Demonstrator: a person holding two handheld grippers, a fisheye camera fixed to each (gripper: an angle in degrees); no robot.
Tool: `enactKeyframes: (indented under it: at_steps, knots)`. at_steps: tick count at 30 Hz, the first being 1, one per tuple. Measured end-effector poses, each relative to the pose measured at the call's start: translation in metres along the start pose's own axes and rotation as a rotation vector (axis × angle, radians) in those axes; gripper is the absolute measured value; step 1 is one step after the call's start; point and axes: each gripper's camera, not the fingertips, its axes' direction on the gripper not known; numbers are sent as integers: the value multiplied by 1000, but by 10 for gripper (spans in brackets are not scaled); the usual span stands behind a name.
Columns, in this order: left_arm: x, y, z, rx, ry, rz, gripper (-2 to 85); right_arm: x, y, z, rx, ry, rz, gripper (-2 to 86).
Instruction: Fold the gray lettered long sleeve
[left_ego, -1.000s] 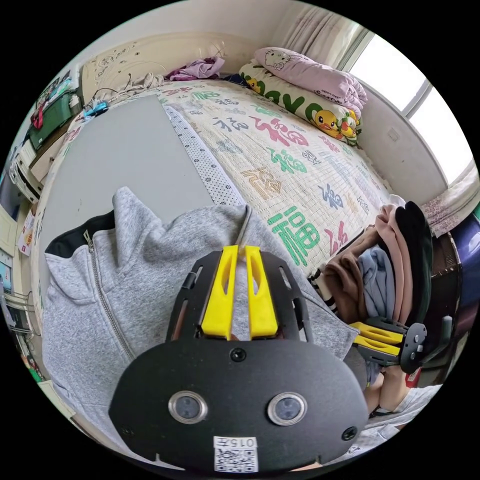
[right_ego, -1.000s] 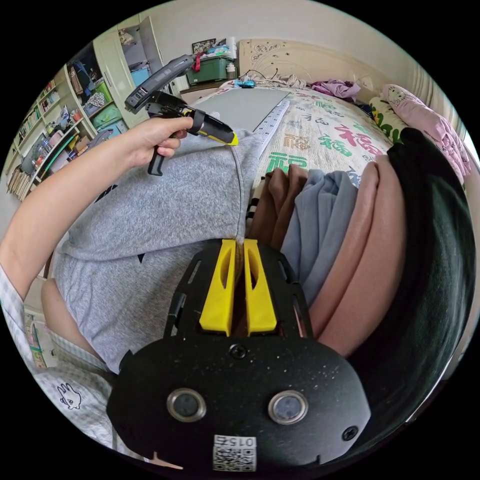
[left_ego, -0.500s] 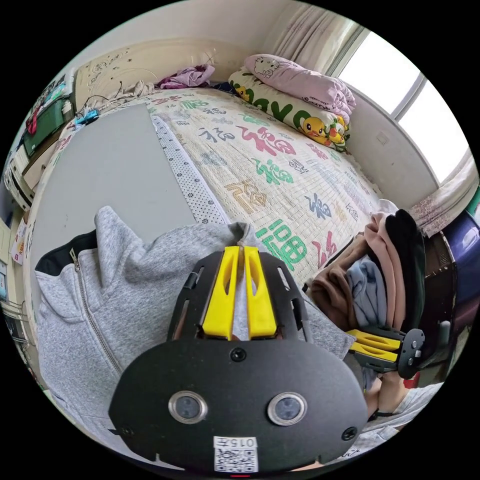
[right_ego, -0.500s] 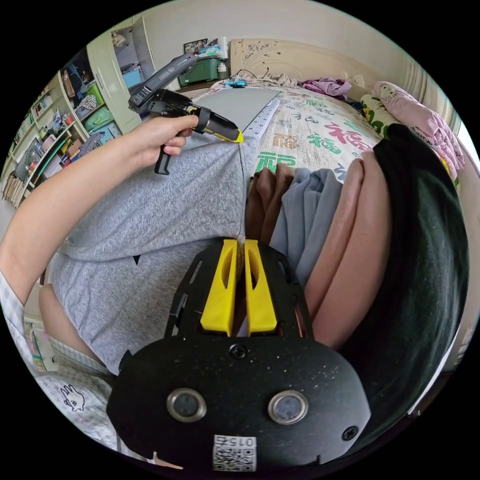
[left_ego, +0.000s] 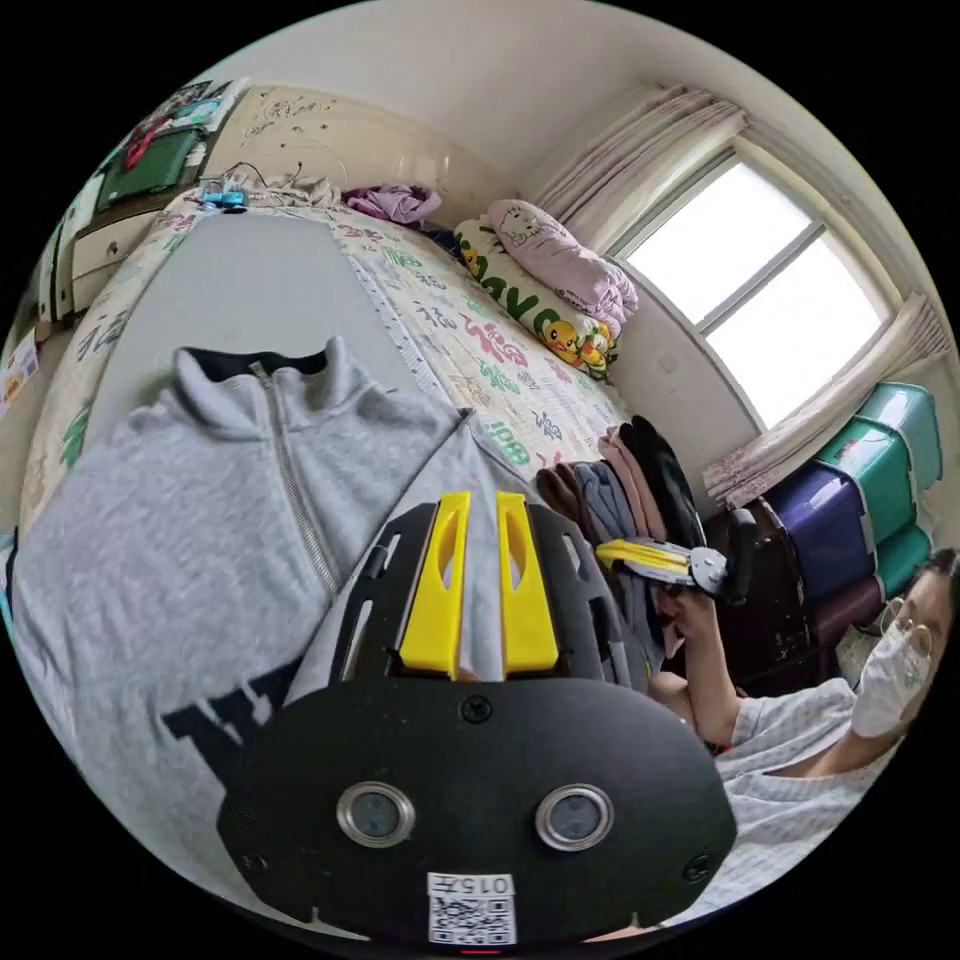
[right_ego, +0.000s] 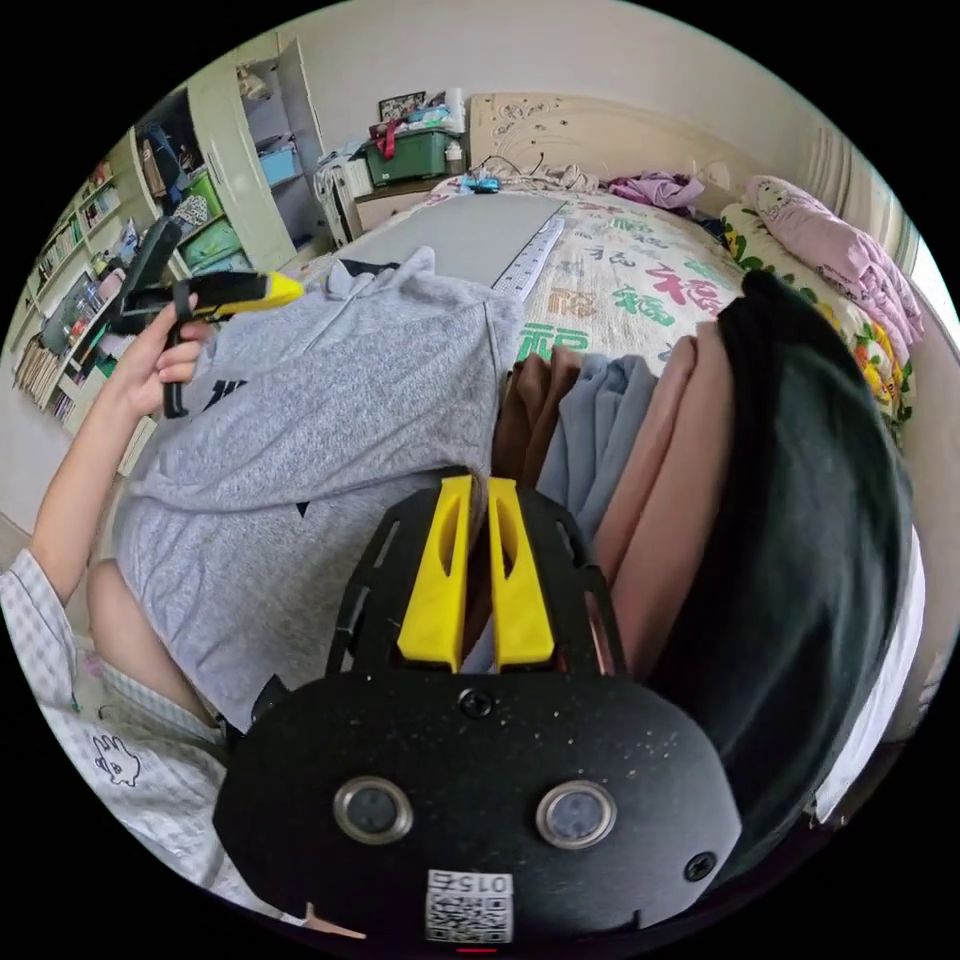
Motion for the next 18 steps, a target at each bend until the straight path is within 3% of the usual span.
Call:
enactKeyframes:
  at_steps: [5,10,13,15,18]
  knots:
    - [-62,119,-103,-9,-249,-141,69,-46,69,-30,275,-161,-248,30]
    - [-94,180,-125,2,-134,-149,85,-138,111,22,143,-434,-579,67]
    - [-99,183,-131,-25,-44,-124,82,-183,145,61,87,-393,-686,78]
    - [-96,178,-130,-110,-132,-52,74,-201,166,83,96,-333,-727,78]
    - [-103,181,-140,-96,-86,-60,57,-220,190,128,33,-212,-762,72]
